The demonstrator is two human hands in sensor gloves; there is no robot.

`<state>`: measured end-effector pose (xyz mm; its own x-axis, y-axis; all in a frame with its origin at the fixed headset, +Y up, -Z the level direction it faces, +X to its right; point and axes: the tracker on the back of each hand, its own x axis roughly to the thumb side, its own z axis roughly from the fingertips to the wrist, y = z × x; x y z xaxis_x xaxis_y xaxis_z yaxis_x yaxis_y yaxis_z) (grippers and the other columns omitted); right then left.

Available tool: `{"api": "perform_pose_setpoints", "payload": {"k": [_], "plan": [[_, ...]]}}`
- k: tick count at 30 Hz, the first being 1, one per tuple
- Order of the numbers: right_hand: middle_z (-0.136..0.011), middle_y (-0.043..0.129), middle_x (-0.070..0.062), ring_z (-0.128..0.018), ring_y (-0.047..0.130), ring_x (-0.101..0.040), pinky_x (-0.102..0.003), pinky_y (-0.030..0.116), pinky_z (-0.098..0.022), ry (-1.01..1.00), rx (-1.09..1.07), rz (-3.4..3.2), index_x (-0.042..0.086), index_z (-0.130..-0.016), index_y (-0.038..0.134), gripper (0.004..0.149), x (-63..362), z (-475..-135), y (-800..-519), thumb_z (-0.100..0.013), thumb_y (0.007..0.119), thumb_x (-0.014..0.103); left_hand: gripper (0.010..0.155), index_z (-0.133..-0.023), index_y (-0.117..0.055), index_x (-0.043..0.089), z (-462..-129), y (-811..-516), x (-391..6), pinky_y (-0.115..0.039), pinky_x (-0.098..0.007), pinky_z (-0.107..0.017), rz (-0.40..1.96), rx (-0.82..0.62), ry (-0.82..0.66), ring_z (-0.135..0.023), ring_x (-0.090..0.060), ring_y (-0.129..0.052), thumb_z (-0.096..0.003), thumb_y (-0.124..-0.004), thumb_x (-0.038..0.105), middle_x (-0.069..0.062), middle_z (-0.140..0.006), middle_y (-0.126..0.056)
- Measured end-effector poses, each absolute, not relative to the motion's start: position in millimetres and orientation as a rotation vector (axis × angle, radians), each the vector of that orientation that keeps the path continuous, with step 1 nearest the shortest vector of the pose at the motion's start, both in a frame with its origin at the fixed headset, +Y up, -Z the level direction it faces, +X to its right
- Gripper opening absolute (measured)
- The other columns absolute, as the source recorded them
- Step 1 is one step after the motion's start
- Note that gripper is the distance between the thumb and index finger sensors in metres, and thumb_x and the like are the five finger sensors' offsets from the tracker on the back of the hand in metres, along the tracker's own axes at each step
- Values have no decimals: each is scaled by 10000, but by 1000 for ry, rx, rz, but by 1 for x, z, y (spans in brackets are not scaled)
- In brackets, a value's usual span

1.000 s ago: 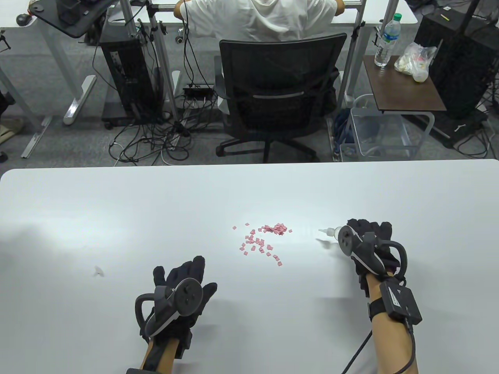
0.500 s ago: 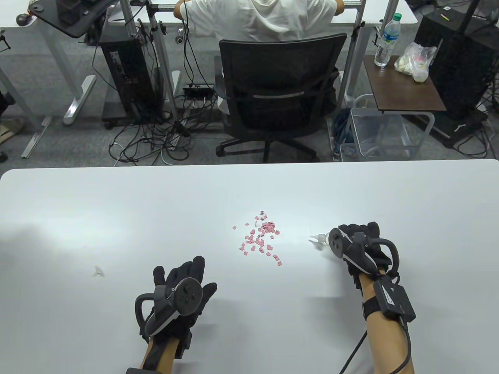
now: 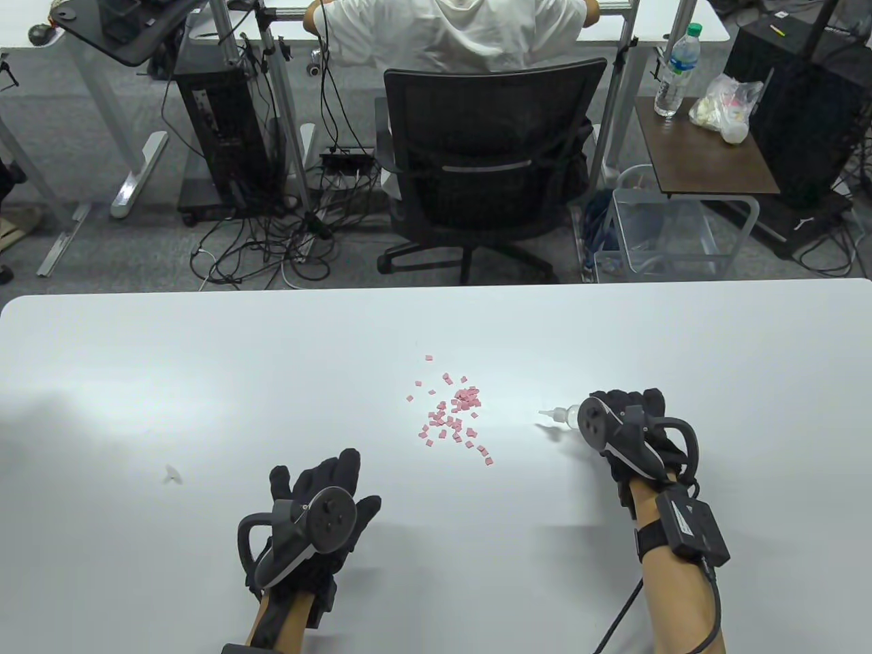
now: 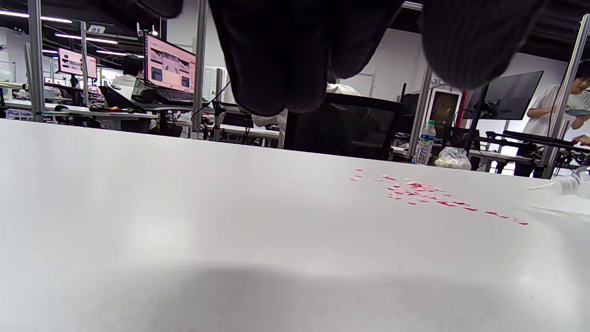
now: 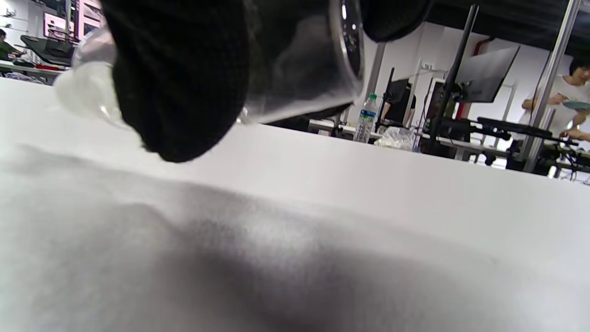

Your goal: Squeeze empty conical bottle to blow paper scraps with air puff

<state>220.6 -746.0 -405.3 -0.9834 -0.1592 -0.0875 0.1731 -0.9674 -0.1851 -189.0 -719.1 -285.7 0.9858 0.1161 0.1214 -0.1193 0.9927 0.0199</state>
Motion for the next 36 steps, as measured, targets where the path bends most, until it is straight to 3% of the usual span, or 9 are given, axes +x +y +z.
{"api": "perform_pose_setpoints", "payload": {"k": [2, 6, 11, 15, 19, 24, 28, 34, 36], "plan": [[-818, 987, 1, -751, 988, -217, -526, 639, -794, 271, 80, -2936, 284, -859, 895, 597, 218, -406, -746, -287, 1038, 378, 780, -1195, -527, 247, -286, -719, -189, -322, -681, -810, 117, 25, -121, -1064, -331, -784, -543, -764, 602, -87, -1187, -694], [-955, 889, 6, -876, 901, -245, -579, 575, -804, 230, 52, -2968, 302, -971, 796, 697, 216, -406, -748, -321, 1030, 392, 777, -1194, -527, 251, -285, -719, -189, -322, -678, -811, 117, 25, -120, -1065, -329, -785, -544, -763, 603, -86, -1188, -692], [-819, 981, 0, -748, 984, -223, -535, 638, -788, 316, 47, -2959, 281, -866, 888, 606, 216, -405, -748, -287, 1036, 385, 779, -1195, -527, 248, -286, -720, -188, -321, -680, -811, 117, 22, -122, -1065, -331, -784, -543, -764, 603, -88, -1187, -694], [-932, 905, -8, -845, 922, -248, -573, 590, -798, 233, 47, -2985, 283, -965, 807, 696, 216, -406, -748, -316, 1026, 410, 779, -1194, -528, 248, -285, -720, -188, -322, -679, -810, 115, 19, -124, -1065, -331, -785, -542, -764, 603, -86, -1187, -695], [-783, 1000, -29, -705, 1001, -237, -525, 655, -783, 307, 50, -2943, 248, -846, 909, 590, 215, -405, -746, -287, 1035, 387, 780, -1196, -525, 248, -286, -720, -188, -320, -680, -811, 116, 22, -124, -1064, -333, -784, -543, -764, 602, -88, -1187, -695], [-942, 898, -7, -855, 914, -250, -582, 581, -799, 202, 24, -2951, 282, -971, 800, 710, 214, -405, -748, -312, 1034, 405, 779, -1195, -527, 250, -285, -720, -188, -321, -679, -811, 113, 18, -124, -1065, -330, -786, -543, -763, 604, -87, -1188, -693], [-808, 993, 14, -749, 991, -210, -540, 629, -792, 239, 11, -2939, 296, -844, 901, 595, 213, -403, -748, -273, 1044, 378, 779, -1195, -527, 249, -286, -720, -187, -320, -680, -811, 112, 17, -126, -1066, -331, -784, -544, -762, 604, -86, -1188, -694], [-923, 915, -7, -836, 932, -244, -578, 594, -793, 210, 15, -2966, 284, -958, 814, 700, 215, -404, -748, -305, 1032, 410, 778, -1195, -527, 251, -286, -720, -187, -321, -680, -811, 112, 16, -128, -1065, -331, -784, -543, -763, 604, -87, -1187, -694], [-826, 980, -3, -753, 983, -223, -541, 633, -789, 249, 27, -2959, 279, -875, 883, 617, 216, -403, -747, -288, 1037, 395, 779, -1196, -526, 249, -286, -720, -187, -319, -681, -810, 112, 16, -129, -1066, -332, -783, -544, -763, 603, -88, -1187, -694]]}}
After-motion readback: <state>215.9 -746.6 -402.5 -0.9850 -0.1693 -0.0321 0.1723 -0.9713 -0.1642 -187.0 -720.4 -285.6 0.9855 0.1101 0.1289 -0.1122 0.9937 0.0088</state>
